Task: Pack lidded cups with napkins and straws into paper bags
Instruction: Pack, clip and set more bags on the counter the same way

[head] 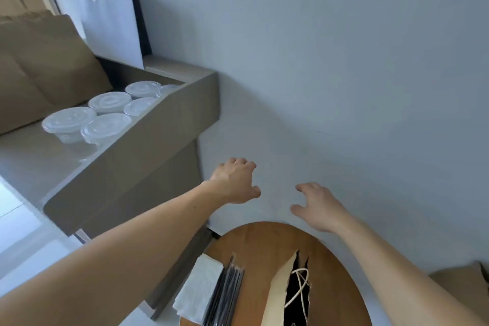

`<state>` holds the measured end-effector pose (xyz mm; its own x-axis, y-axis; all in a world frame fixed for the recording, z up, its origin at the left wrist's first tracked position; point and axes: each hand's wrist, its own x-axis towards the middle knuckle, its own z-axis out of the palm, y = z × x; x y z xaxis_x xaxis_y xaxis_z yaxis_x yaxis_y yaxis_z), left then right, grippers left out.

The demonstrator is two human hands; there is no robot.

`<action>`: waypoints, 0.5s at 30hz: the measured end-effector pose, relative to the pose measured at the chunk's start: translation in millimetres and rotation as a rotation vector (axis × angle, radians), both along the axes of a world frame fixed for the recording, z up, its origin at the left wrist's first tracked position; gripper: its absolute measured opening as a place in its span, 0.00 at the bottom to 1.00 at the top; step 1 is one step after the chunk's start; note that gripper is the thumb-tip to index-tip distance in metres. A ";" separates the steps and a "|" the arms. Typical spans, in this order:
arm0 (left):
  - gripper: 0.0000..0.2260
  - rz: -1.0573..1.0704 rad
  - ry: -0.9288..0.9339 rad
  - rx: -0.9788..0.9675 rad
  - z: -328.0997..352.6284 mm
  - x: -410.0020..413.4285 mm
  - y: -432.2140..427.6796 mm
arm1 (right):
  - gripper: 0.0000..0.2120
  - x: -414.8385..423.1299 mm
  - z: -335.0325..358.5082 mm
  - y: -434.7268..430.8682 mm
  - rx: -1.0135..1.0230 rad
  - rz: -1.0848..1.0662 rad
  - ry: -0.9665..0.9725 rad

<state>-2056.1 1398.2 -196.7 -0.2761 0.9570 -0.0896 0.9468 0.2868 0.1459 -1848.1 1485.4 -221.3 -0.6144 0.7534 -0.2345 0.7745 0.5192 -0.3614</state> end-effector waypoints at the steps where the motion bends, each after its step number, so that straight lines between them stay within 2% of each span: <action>1: 0.31 0.029 0.007 0.047 16.3 -11.4 -6.7 | 0.31 -14.9 13.7 -0.2 0.028 0.028 0.026; 9: 0.29 0.206 0.098 0.305 117.0 -128.1 -78.3 | 0.29 -148.6 113.7 -30.7 0.234 0.210 0.187; 15: 0.26 0.348 0.093 0.321 138.0 -234.4 -139.2 | 0.27 -265.7 156.7 -76.3 0.297 0.332 0.303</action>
